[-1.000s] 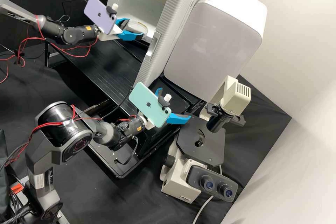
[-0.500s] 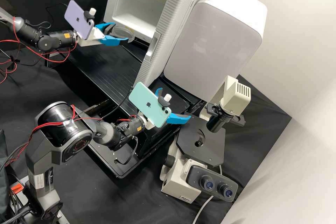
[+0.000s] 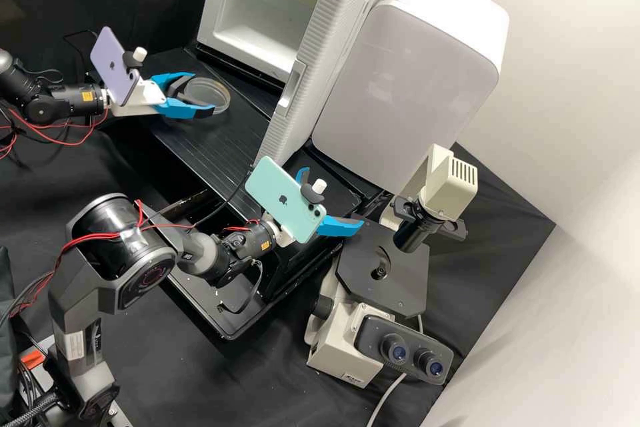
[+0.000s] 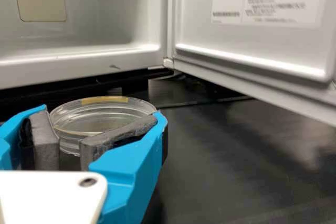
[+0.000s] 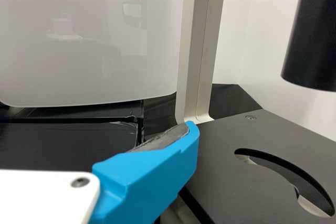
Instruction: Take the petri dish out of the incubator
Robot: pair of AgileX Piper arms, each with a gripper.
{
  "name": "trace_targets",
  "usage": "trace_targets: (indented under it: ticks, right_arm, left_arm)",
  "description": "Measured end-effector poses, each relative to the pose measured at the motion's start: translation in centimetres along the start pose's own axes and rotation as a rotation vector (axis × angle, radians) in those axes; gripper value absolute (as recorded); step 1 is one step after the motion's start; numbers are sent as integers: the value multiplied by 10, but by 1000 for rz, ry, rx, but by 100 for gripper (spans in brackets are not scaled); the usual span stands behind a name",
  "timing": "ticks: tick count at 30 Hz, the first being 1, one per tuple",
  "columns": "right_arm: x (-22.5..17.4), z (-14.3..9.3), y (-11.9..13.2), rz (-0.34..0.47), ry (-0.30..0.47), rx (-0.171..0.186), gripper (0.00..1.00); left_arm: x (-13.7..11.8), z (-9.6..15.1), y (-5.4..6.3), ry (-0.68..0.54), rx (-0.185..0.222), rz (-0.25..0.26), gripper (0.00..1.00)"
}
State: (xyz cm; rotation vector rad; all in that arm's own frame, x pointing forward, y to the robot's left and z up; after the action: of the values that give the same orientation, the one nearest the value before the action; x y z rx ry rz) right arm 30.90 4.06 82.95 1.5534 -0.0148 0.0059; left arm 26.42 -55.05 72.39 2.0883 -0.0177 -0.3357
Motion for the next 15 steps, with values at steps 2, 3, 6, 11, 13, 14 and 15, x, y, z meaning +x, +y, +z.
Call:
trace_targets:
  ticks: [2,3,6,11,13,14,15]
  right_arm:
    - [0,0,0,0,0,0,100]
    - [0,0,0,0,0,0,100]
    - [0,0,0,0,0,0,100]
    - [0,0,0,0,0,0,100]
    - [0,0,0,0,0,0,100]
    - [0,0,0,0,0,0,100]
    - [0,0,0,0,0,0,100]
  left_arm:
    - [-5,-1,-5,0,8,-11,0]
    - [-7,-2,-7,1,12,-18,0]
    - [-15,-3,-9,-4,17,-19,0]
    - [-25,-1,-12,-25,27,-1,0]
    - [-29,0,-14,-35,32,4,0]
    - [-31,1,-16,-41,34,-1,0]
    - [-32,2,-17,-46,37,0,0]
